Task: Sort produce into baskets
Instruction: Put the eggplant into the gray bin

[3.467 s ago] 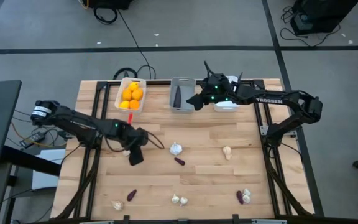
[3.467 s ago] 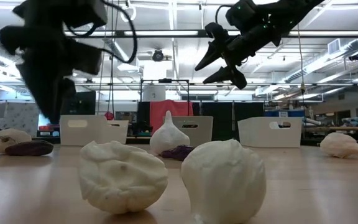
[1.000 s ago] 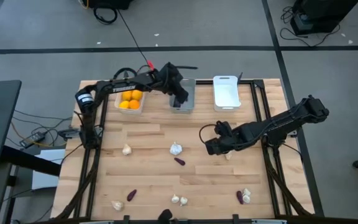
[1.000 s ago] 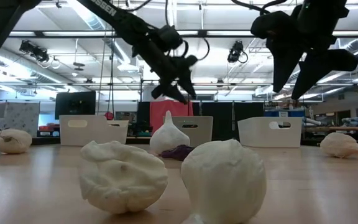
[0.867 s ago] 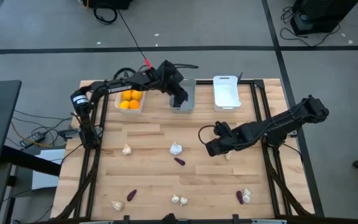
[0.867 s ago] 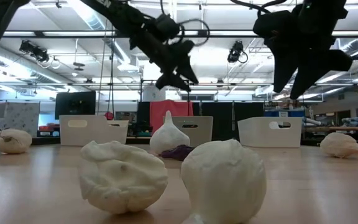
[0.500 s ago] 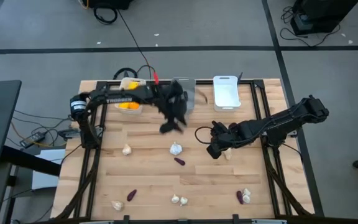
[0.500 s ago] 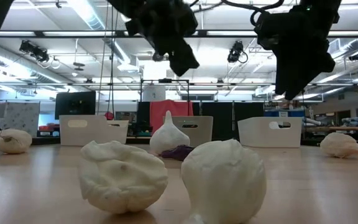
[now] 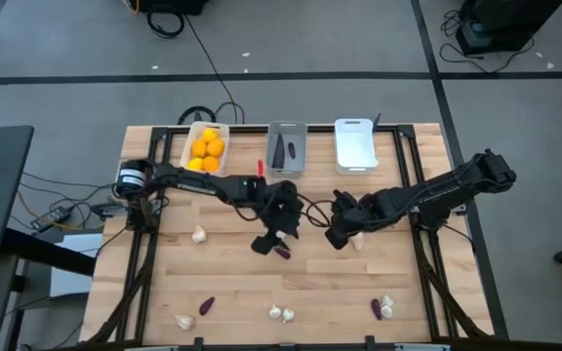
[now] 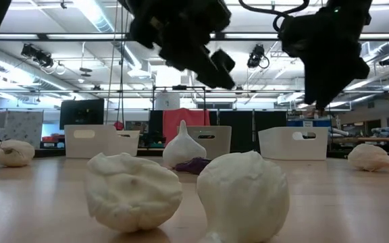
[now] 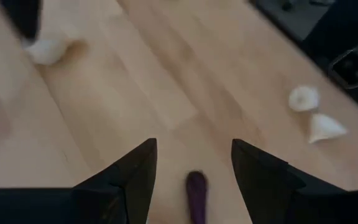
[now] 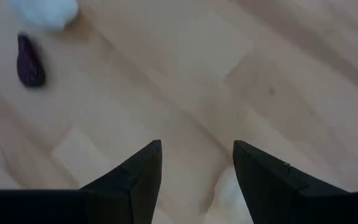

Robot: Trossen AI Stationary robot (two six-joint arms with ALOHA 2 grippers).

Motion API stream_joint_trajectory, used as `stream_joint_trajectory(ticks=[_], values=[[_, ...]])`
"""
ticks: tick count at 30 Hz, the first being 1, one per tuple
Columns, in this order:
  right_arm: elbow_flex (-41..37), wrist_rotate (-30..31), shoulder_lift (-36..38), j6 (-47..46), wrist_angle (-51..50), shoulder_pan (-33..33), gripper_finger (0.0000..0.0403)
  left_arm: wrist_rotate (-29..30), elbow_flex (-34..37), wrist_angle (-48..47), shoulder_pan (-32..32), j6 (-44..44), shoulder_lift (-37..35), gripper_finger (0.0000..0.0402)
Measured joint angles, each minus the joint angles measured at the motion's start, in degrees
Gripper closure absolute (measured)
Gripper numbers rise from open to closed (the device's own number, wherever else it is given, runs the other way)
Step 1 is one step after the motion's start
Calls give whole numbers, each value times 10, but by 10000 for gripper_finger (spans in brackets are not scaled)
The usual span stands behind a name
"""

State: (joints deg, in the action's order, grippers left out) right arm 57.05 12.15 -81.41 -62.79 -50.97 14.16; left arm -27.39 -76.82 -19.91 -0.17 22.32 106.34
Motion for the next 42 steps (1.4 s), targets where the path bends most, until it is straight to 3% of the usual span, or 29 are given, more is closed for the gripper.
stream_joint_trajectory(ticks=[8,28,37,42], values=[[0,-29,0,1,-38,18,195,15,63,84,23,-48,11,188],[0,-13,0,-128,-41,72,195,178,142,145,71,-10,19,190],[0,-18,1,-148,-39,85,195,159,141,161,86,1,51,249],[0,-25,1,-155,-40,87,195,185,141,156,93,-24,47,295]])
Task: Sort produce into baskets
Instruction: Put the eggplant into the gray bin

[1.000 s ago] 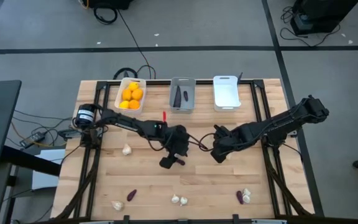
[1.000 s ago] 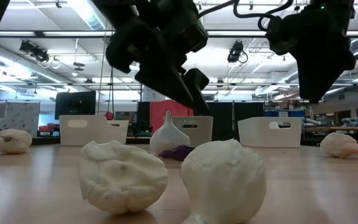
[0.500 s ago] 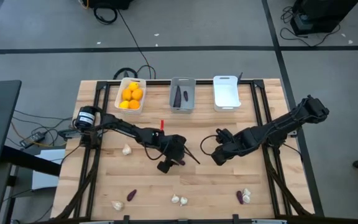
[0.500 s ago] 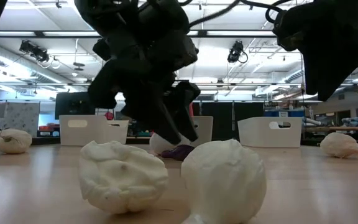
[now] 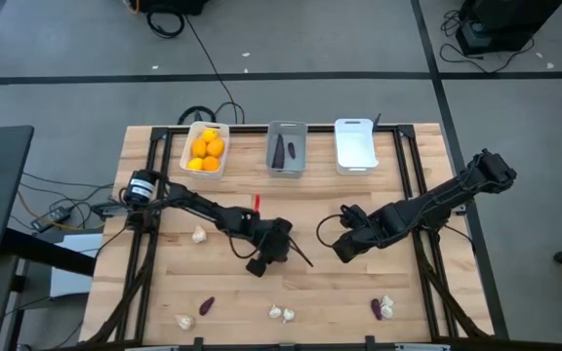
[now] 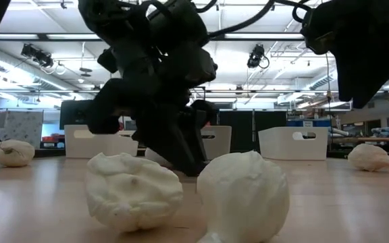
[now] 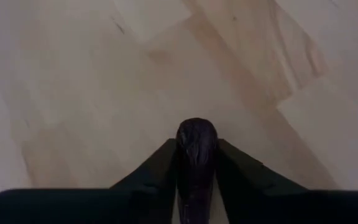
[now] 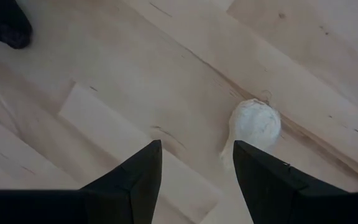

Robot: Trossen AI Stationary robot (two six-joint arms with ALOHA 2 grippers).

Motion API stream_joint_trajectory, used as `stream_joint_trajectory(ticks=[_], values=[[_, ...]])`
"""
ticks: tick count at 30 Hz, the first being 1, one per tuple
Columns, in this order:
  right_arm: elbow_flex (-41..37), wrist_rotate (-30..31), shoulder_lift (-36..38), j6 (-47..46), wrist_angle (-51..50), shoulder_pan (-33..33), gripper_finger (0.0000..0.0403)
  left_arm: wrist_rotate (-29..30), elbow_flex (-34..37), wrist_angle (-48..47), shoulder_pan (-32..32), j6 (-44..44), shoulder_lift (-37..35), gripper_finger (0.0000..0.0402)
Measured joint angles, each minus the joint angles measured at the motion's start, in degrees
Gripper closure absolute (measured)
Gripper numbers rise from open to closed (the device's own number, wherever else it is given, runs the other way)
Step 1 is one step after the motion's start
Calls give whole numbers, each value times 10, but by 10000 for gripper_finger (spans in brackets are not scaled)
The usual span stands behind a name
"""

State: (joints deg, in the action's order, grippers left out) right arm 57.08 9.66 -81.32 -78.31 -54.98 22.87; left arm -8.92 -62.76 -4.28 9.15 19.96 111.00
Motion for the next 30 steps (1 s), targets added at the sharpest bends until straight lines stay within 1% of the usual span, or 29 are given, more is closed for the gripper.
stream_joint_trajectory(ticks=[3,6,10,14,17,23,26,30], values=[[0,-3,0,0,-1,0,195,9,-17,-7,0,-19,-6,331],[0,-4,0,0,-2,0,195,9,-54,-54,-3,-31,-10,354],[0,-7,0,-2,-5,0,195,3,-116,-85,-17,-92,-10,359],[-2,-7,0,-21,-7,11,195,-3,-157,-108,-51,-142,-11,352],[-10,-8,0,-52,-10,33,195,-4,-194,-160,-90,-157,-11,352],[-12,1,0,-180,-57,93,197,-4,-260,-278,-187,-159,-11,351],[-12,-11,0,-223,-61,120,197,-4,-278,-299,-239,-158,-11,351],[-12,-49,0,-279,-46,150,197,-4,-285,-299,-314,-158,-11,351]])
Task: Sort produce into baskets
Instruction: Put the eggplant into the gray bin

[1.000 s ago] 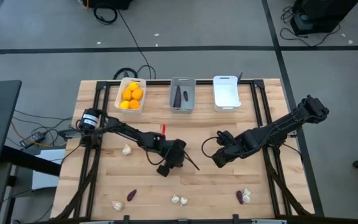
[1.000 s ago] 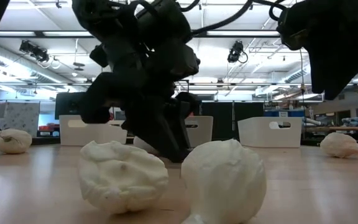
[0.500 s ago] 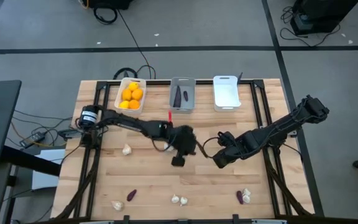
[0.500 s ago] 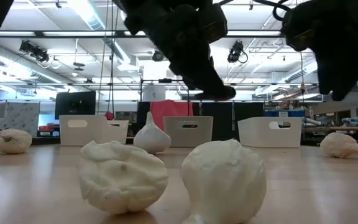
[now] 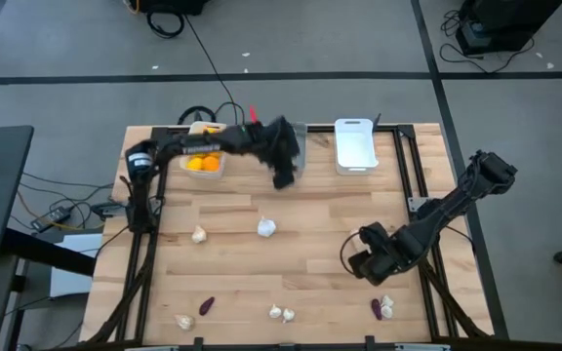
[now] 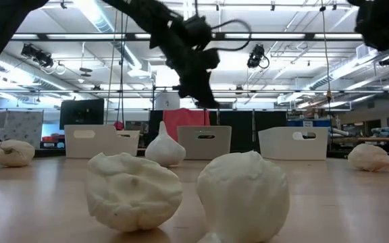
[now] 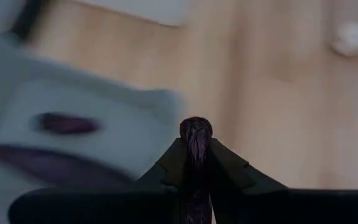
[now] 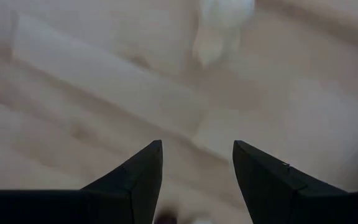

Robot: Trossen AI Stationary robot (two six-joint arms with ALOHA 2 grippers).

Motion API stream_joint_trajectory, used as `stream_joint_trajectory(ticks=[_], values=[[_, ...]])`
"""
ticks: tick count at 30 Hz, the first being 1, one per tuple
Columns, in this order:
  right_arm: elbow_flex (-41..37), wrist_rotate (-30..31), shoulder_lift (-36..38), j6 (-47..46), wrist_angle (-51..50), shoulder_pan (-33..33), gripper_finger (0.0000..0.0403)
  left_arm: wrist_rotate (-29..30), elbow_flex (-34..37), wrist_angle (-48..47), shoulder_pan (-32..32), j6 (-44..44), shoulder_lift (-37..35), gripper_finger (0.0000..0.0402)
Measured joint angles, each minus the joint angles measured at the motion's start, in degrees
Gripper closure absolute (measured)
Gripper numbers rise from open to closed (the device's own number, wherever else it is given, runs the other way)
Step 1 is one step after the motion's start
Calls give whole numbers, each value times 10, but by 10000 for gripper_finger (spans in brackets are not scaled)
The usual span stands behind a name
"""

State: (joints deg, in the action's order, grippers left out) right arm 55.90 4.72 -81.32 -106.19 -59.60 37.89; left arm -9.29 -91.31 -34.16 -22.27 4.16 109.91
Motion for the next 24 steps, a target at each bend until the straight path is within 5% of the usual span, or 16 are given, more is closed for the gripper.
stream_joint_trajectory(ticks=[8,18,24], values=[[0,-75,0,-138,28,43,197,0,8,4,-98,-10,1,338],[0,-76,0,-138,70,48,196,14,8,34,-101,17,2,210],[0,-121,0,-119,84,48,196,-9,8,0,-101,32,1,189]])
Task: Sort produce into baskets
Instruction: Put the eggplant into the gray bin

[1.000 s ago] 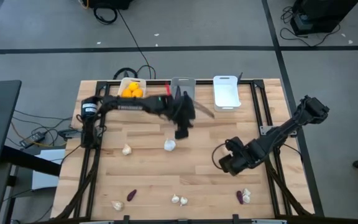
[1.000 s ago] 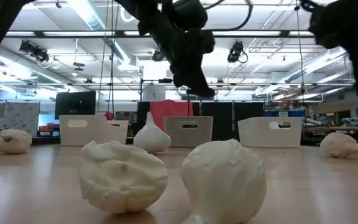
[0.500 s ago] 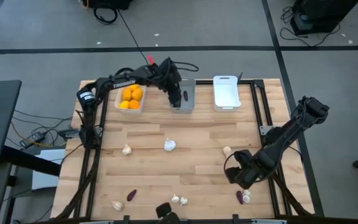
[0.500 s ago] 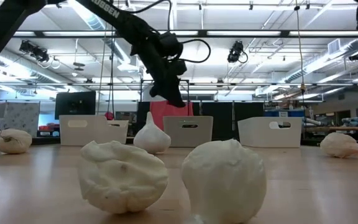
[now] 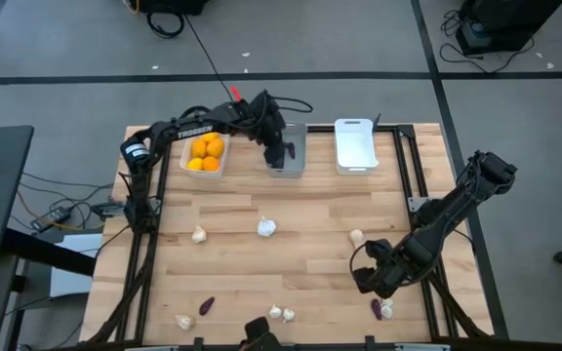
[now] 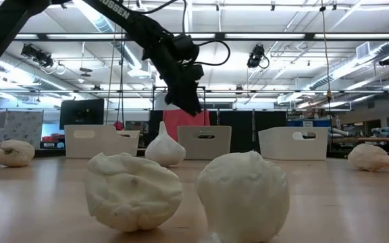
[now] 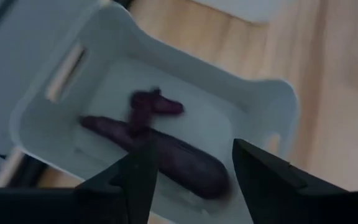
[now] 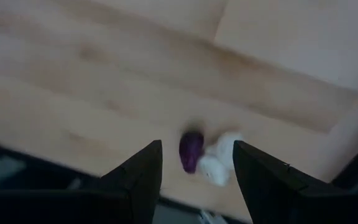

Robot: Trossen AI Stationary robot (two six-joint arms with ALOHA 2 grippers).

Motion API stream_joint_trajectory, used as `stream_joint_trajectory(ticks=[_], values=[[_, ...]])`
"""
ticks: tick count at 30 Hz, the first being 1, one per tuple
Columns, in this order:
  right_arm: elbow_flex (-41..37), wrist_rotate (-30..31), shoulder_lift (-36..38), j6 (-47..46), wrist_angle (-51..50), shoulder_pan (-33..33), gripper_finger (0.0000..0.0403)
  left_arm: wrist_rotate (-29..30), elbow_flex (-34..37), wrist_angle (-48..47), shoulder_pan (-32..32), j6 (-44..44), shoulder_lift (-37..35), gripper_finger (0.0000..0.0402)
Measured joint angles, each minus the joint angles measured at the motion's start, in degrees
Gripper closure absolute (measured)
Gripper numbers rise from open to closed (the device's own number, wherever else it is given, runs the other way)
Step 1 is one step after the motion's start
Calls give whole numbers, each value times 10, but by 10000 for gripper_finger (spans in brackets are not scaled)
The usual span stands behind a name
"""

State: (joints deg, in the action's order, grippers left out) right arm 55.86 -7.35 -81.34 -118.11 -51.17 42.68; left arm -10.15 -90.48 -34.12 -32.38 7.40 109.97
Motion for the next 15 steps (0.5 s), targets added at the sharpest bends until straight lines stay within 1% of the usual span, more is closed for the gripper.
stream_joint_trajectory(ticks=[3,4,7,9,11,13,15], values=[[0,-43,0,41,48,8,196,-23,0,-39,1,0,-7,189],[0,-48,0,47,68,14,196,-29,0,-48,3,-1,-10,189],[0,-25,0,48,116,31,196,-31,0,-70,15,-7,-20,189],[0,10,-3,30,116,40,196,-31,0,-73,30,-26,-27,189],[0,33,-14,19,106,47,196,-32,0,-71,50,-47,-36,189],[0,34,-36,29,91,52,197,-24,0,-55,74,-75,-41,188],[0,20,-62,57,94,53,197,-6,0,-41,101,-98,-43,188]])
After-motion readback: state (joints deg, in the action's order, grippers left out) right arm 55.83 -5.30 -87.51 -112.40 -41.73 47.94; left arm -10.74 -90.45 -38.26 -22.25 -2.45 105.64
